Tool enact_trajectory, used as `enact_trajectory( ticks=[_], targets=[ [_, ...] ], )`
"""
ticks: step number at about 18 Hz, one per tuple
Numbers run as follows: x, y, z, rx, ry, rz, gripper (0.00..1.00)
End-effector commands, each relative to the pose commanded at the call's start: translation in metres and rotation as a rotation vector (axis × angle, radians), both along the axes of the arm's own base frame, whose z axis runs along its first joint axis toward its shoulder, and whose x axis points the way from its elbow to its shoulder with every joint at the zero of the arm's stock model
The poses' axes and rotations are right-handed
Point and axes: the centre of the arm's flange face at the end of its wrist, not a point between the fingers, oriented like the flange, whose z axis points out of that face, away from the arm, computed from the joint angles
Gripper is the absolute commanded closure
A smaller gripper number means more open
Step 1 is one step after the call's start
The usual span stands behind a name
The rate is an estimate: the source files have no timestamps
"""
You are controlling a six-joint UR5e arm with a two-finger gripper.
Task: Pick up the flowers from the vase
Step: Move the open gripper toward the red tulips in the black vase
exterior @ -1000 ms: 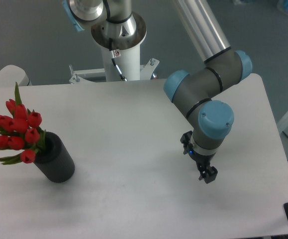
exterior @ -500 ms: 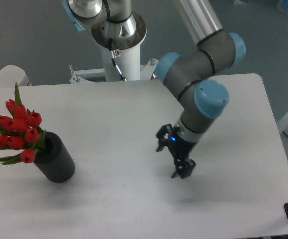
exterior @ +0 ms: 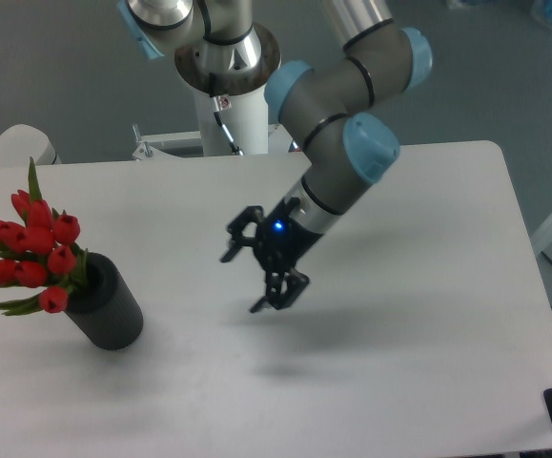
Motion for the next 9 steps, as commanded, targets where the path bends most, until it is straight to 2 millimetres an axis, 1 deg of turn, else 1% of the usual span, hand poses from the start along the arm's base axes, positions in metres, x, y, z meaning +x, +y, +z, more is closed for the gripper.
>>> enact_trajectory(
  ticks=[2, 3, 9],
  targets=[
    [0.014, 0.003, 0.002, 0.04, -0.036, -0.01, 0.0],
    [0.023, 0.007, 0.0, 0.057, -0.061, -0.02, 0.0],
    [0.059, 0.023, -0.006, 0.089, -0.12, -0.075, 0.0]
  ],
)
